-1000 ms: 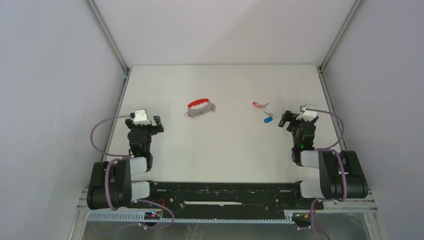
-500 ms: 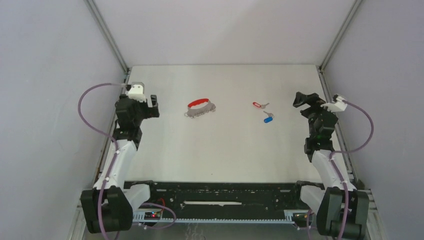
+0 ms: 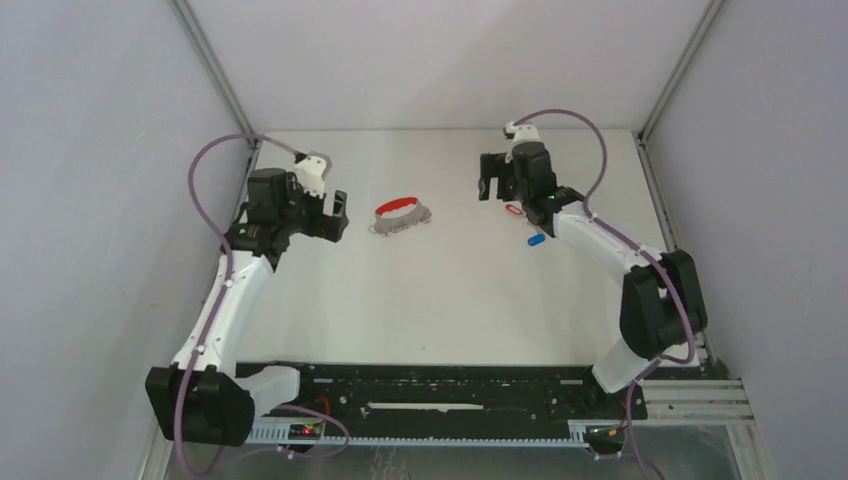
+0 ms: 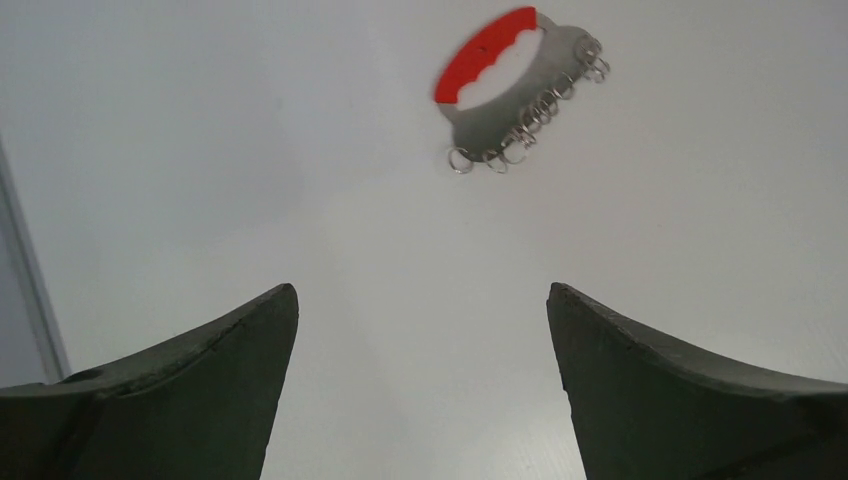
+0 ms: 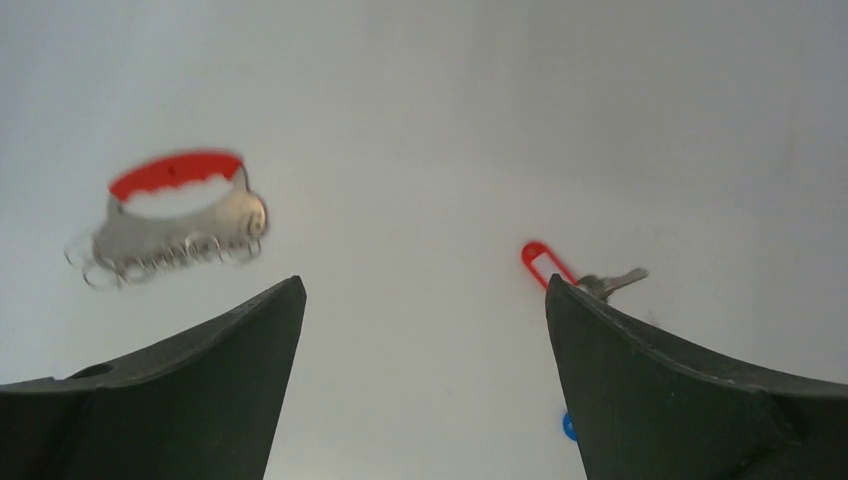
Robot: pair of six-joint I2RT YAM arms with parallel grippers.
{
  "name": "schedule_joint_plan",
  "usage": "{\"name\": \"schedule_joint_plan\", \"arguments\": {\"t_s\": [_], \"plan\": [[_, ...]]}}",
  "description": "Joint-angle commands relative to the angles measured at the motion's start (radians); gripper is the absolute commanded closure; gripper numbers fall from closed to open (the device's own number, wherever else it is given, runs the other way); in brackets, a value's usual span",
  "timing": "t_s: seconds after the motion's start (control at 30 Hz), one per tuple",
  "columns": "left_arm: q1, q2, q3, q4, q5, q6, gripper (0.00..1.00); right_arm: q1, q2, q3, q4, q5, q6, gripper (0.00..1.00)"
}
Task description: Put the keys on the keyring
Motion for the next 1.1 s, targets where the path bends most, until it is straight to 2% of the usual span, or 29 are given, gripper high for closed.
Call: {"name": "schedule_joint_plan", "arguments": {"t_s": [0.0,0.2,0.43,0.6,0.77,1.07], "plan": [[-0.045,0.057,0.060,-0.079,0.011,0.033,0.00,0.074,0.097,0.059,-0.092,-0.136,-0.093,0.03],[-0.078,0.147,0.107,-0.104,0.024,0.091,0.00,0.175,0.364,0.307,-0.178,-0.238,-0.114,0.23],[-0.095,0.202,0.121,-0.101,0.005,0.081,0.00,0.210,0.603,0.611,-0.261,-0.249,-0.085,0.24],[-0.095,0.213,0.115,-0.093,0.006,0.077,0.00,0.224,0.737,0.793,-0.352,-0.161,-0.064,0.29],[-0.095,0.205,0.116,-0.093,0.000,0.079,0.00,0.229,0.797,0.852,-0.394,-0.066,-0.039,0.33],[-0.095,0.198,0.113,-0.093,-0.009,0.078,0.01,0.243,0.841,0.862,-0.394,-0.061,-0.024,0.34]]}}
